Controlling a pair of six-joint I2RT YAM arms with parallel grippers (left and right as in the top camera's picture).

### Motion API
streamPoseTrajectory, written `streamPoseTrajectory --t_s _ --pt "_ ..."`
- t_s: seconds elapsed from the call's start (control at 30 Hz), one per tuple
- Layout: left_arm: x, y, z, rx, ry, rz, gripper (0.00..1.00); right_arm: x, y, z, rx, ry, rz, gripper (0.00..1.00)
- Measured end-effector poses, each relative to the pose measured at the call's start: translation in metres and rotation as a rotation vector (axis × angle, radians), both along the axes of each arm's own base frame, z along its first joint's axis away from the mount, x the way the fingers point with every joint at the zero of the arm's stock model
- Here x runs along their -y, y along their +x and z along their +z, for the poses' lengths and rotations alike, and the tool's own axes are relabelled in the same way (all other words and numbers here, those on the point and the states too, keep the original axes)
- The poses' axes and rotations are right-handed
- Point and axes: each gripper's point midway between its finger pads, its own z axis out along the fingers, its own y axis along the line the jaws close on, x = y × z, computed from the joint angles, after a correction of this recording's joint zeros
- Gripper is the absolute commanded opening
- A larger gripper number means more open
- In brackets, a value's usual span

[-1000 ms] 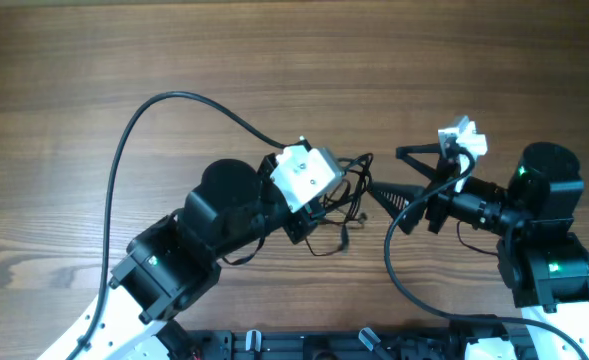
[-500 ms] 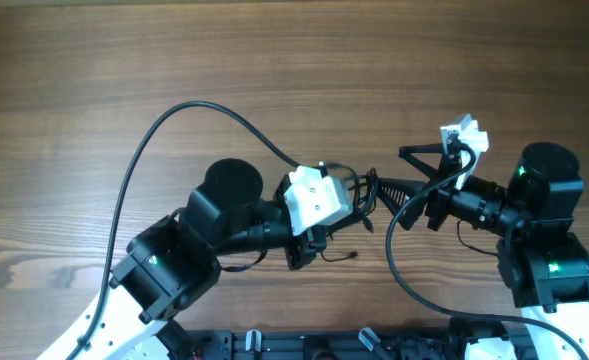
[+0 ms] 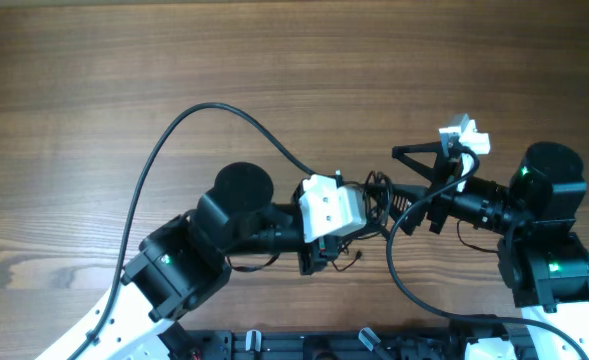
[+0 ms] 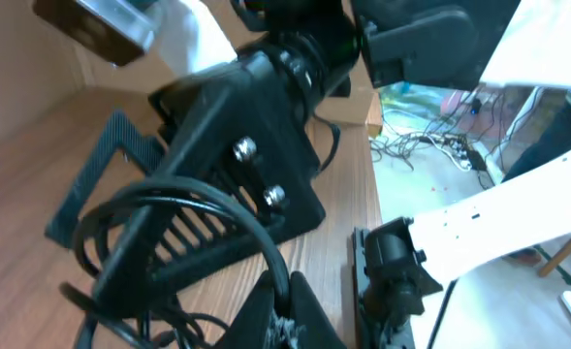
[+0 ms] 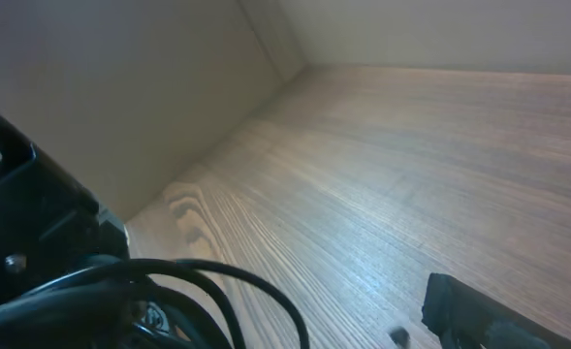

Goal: Untangle cables

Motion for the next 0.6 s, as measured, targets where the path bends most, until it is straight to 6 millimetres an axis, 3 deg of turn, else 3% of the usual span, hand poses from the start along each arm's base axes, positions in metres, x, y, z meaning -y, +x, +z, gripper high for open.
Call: streamPoseTrajectory --t_s 0.1,0.27,0.47,0.6 --pt "0.003 0.001 0.002 -0.007 -0.012 -0.001 0.04 0.0 0.0 0.0 0.003 -0.001 0.001 0.99" --pt "0.011 -0.016 -0.022 -0.082 0.063 -0.06 0.04 0.013 0.013 -0.017 -0.102 -0.033 -0.137 0.99" --pt "0.012 -0.025 -0.026 -0.108 0.079 -0.095 0.04 0.061 0.028 -0.069 -0.312 -0.189 -0.484 1.0" --pt "0.013 -0.029 -0.018 -0.092 0.05 -0.121 0.04 0.092 0.032 -0.087 -0.354 -0.296 -0.658 1.0"
